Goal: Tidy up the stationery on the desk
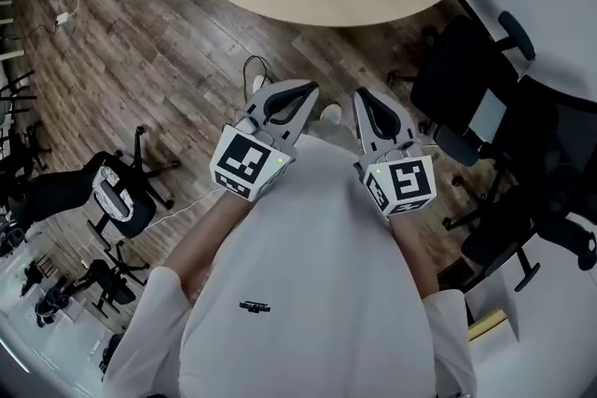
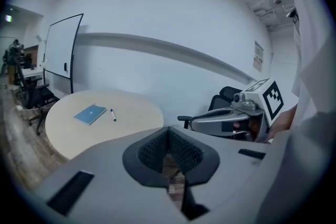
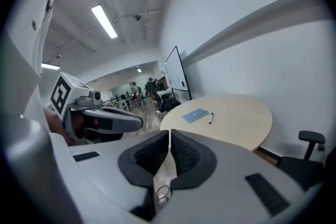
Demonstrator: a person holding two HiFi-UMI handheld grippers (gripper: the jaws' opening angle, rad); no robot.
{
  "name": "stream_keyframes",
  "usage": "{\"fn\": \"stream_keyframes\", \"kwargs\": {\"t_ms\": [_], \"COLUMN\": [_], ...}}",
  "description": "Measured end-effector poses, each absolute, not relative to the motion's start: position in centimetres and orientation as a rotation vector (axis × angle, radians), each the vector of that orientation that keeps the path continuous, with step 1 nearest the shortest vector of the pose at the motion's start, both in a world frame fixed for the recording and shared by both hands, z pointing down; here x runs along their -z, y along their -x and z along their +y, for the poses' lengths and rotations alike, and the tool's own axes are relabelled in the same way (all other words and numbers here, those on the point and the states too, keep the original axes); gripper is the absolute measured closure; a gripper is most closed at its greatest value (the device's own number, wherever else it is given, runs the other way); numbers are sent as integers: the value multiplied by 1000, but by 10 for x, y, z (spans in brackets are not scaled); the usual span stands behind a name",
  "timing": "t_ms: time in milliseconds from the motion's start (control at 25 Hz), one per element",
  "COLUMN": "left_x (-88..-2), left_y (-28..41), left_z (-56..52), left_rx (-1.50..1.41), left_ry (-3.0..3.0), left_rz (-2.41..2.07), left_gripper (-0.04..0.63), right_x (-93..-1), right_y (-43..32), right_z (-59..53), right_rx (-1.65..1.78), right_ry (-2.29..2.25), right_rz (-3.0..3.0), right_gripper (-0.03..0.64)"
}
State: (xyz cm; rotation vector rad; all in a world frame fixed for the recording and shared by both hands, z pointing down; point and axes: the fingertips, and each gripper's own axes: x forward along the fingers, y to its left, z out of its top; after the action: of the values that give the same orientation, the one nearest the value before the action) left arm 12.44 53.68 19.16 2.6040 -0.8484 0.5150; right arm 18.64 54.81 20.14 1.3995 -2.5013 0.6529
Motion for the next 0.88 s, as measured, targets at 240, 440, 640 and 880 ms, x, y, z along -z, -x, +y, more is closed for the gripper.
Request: {"fn": "stream_keyframes", "kwargs": {"t_ms": [240, 440, 640, 880], "left_x": [-186, -189, -194, -189], "left_y": [-138, -137, -128, -96], "left_z": [547, 527, 485, 413], "left_rx": [-504, -487, -456, -418], "left_ry": [-2526, -2508, -2500, -2510], "left_rz": [-971, -997, -986, -960], "left_gripper": [580, 580, 580, 580], "right_x": [-191, -193, -198, -191], "right_y": [-197, -195, -187, -157], "right_z": [559, 538, 498, 428], "right_rx": [-672, -702, -717, -721], "right_ry": [-1300, -1306, -1316, -1364], "right_rz": [-2626, -2622, -2587, -2549], "right_gripper": [580, 580, 580, 580]}}
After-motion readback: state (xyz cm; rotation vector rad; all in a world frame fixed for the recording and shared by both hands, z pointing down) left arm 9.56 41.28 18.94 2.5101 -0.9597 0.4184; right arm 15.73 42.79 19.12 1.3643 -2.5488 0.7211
